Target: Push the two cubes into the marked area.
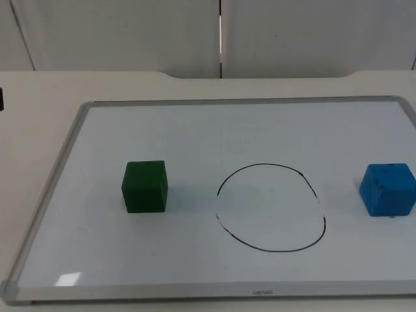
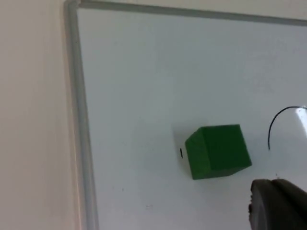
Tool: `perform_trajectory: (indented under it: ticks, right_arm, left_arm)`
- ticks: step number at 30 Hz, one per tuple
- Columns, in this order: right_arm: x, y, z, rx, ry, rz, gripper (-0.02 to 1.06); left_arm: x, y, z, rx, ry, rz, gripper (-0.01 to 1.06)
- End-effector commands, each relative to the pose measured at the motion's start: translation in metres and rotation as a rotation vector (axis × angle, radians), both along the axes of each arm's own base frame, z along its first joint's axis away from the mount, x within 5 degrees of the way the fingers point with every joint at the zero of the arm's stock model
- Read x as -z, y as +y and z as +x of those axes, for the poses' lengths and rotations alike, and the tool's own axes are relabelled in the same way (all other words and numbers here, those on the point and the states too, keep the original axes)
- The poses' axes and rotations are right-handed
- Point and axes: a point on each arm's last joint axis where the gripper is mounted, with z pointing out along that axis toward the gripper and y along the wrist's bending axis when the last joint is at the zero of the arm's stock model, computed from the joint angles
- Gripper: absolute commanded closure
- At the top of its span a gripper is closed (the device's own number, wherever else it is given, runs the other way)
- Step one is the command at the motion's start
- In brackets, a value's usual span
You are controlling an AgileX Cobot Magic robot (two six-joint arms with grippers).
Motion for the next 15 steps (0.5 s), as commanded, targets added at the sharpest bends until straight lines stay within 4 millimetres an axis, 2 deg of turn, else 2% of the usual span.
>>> perform_trajectory:
  ticks: [1, 5, 11, 15]
  right_arm:
    - [-0.001, 0.0, 0.0, 0.008, -0.012, 0.002, -0.01]
    - [-0.001, 0.0, 0.0, 0.008, -0.012, 0.002, -0.01]
    - [-0.001, 0.0, 0.0, 0.008, -0.012, 0.002, -0.01]
    - [-0.001, 0.0, 0.0, 0.008, -0.012, 0.002, -0.01]
  left_arm:
    - [0.004, 0.0, 0.006, -0.017, 0.018, -0.018, 1.05]
    - [0.026, -0.004, 0.023, 0.006, 0.102, -0.07, 1.05]
    - [0.036, -0.01, 0.043, 0.035, 0.138, -0.052, 1.05]
    - [0.052, -0.023, 0.068, 0.043, 0.162, -0.007, 1.05]
